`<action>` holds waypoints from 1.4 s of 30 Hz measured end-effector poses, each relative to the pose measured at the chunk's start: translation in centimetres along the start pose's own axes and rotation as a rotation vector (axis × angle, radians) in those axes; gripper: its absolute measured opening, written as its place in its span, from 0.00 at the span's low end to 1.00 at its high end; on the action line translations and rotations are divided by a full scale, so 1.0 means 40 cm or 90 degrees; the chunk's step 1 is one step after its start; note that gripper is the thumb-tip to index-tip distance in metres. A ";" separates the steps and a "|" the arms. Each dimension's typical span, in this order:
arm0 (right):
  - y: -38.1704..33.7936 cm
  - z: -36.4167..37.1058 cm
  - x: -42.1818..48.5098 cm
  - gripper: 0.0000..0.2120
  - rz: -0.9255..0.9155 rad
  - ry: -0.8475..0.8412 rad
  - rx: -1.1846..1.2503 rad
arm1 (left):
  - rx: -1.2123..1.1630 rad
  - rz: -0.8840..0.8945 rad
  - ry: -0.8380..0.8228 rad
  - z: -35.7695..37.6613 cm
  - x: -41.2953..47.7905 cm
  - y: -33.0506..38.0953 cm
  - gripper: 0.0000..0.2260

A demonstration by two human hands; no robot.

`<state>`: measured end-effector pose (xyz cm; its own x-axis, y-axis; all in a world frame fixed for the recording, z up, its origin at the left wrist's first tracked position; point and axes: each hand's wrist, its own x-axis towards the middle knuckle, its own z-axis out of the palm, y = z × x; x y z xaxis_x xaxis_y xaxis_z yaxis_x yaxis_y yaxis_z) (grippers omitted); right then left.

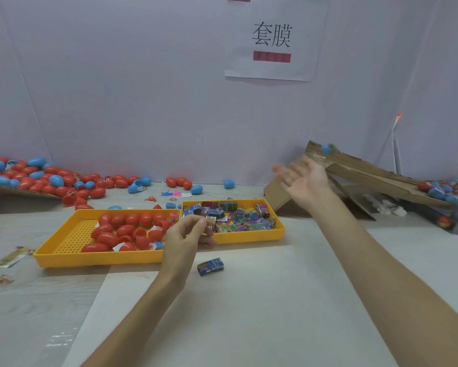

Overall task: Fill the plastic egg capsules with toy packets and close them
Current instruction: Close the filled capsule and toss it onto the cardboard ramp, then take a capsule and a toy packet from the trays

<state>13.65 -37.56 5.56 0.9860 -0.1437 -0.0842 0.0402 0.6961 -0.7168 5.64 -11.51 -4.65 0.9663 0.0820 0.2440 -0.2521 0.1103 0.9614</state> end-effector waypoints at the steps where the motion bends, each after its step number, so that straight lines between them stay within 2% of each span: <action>1: 0.036 -0.016 -0.004 0.13 0.013 -0.011 -0.072 | 0.003 0.001 0.003 -0.001 0.000 0.001 0.10; 3: 0.115 -0.039 -0.026 0.11 0.022 -0.033 -0.205 | 0.014 0.009 0.009 -0.002 0.000 0.002 0.10; 6: 0.203 -0.053 -0.066 0.10 -0.046 -0.043 -0.354 | 0.050 0.037 0.040 -0.009 0.002 0.003 0.10; 11: 0.288 -0.064 -0.123 0.13 -0.219 -0.199 -0.592 | 0.140 0.119 0.103 -0.035 0.021 0.014 0.10; 14: 0.290 -0.068 -0.156 0.15 -0.254 -0.289 -0.695 | 0.259 0.179 0.175 -0.076 0.044 0.026 0.13; 16: 0.301 -0.065 -0.173 0.16 -0.265 -0.351 -0.802 | 0.400 0.200 0.224 -0.114 0.059 0.028 0.13; 19: 0.328 -0.060 -0.183 0.16 -0.230 -0.436 -0.899 | 0.694 0.109 0.218 -0.177 0.077 0.018 0.15; 22: 0.344 -0.064 -0.187 0.18 -0.197 -0.466 -0.918 | 0.811 -0.037 0.148 -0.218 0.087 0.009 0.16; 28: 0.356 -0.068 -0.186 0.09 -0.231 -0.436 -0.914 | 0.786 -0.035 0.139 -0.223 0.091 0.003 0.15; 31: 0.357 -0.069 -0.184 0.05 -0.268 -0.413 -0.916 | 0.713 -0.012 0.151 -0.225 0.091 0.005 0.17; 36: 0.360 -0.069 -0.177 0.07 -0.292 -0.408 -0.935 | 0.664 -0.016 0.145 -0.225 0.090 0.008 0.20; 39: 0.362 -0.070 -0.174 0.08 -0.300 -0.403 -0.930 | 0.628 -0.019 0.137 -0.229 0.096 0.010 0.16; 42: 0.365 -0.072 -0.172 0.08 -0.308 -0.401 -0.927 | 0.585 0.026 0.225 -0.233 0.097 0.025 0.10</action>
<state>6.99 -28.44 -6.32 0.8495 0.4042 0.3391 0.5245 -0.5766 -0.6265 8.66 -1.84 -3.93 0.8489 0.3762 0.3711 -0.0023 -0.6996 0.7145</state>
